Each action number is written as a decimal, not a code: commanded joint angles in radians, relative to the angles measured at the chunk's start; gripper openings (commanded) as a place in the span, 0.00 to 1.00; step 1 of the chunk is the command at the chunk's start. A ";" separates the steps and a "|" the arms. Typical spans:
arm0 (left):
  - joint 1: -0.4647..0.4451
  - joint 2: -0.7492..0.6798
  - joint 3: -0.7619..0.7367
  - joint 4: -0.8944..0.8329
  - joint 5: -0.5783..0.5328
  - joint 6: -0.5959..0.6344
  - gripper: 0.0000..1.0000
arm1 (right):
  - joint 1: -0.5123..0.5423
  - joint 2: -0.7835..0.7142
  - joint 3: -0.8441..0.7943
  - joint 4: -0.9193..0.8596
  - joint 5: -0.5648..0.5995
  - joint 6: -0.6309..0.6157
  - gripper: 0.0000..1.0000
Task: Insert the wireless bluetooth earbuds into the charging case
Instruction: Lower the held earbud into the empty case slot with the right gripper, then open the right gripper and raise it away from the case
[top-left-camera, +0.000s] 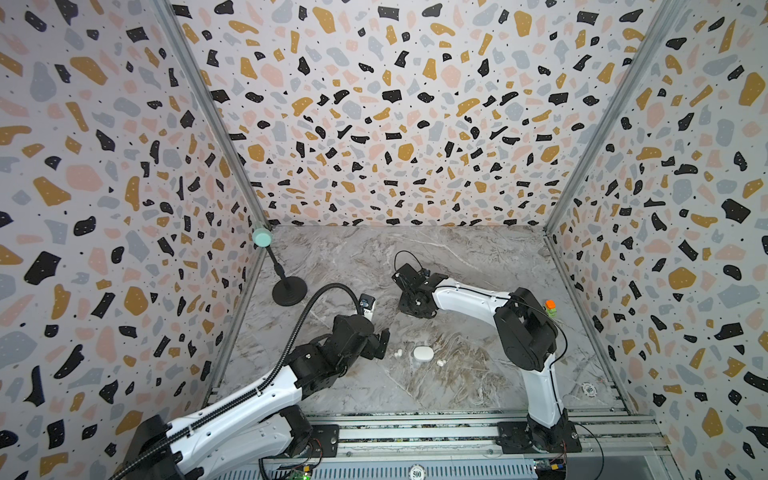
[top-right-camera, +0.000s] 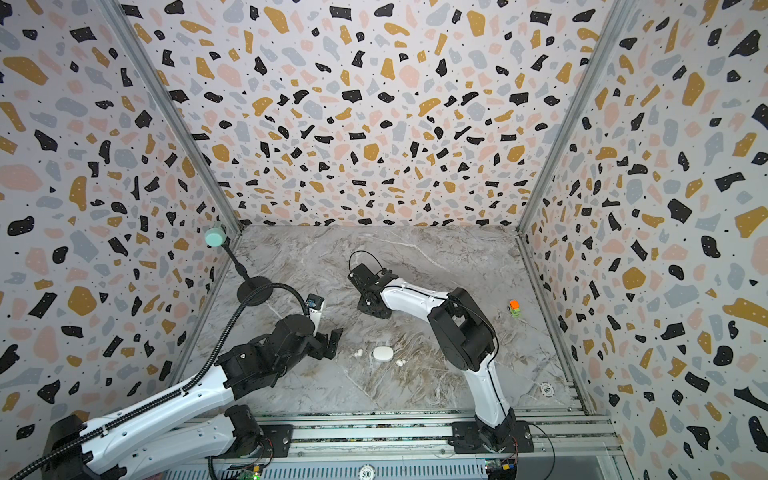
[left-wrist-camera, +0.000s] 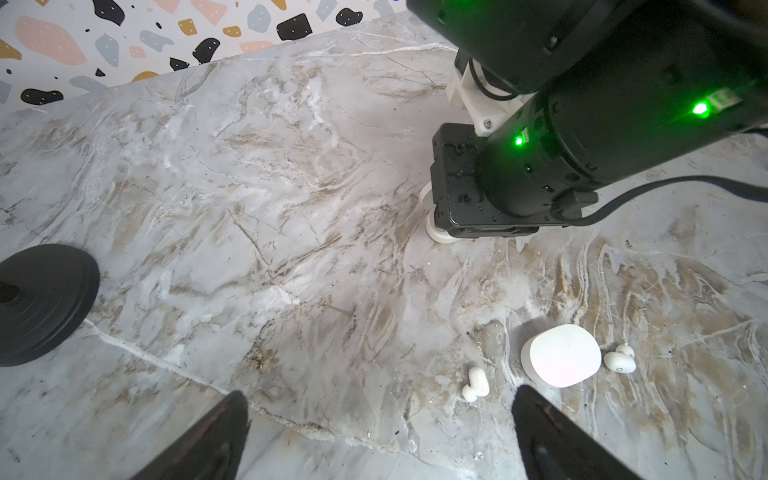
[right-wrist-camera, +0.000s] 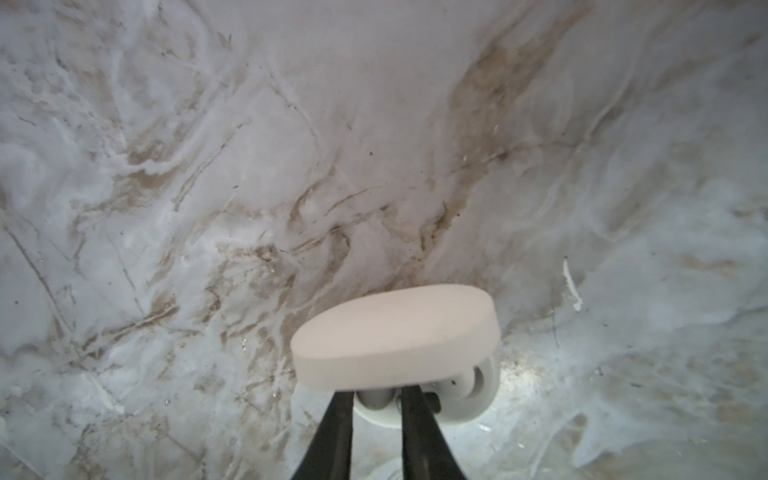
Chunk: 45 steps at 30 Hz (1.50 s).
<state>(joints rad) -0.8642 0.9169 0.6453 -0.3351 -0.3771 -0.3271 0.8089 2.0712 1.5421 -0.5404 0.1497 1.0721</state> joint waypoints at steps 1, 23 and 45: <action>0.003 0.006 -0.011 0.021 0.006 0.010 1.00 | -0.002 -0.022 0.026 -0.038 0.004 -0.001 0.23; 0.004 0.011 -0.009 0.021 0.007 0.011 1.00 | 0.004 -0.084 0.040 -0.059 -0.003 -0.018 0.27; 0.003 -0.063 0.003 0.028 0.040 0.012 1.00 | 0.003 -0.385 -0.077 0.037 -0.104 -0.143 0.88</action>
<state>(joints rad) -0.8642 0.9005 0.6453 -0.3359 -0.3401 -0.3260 0.8219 1.7416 1.4864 -0.5270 0.0731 1.0016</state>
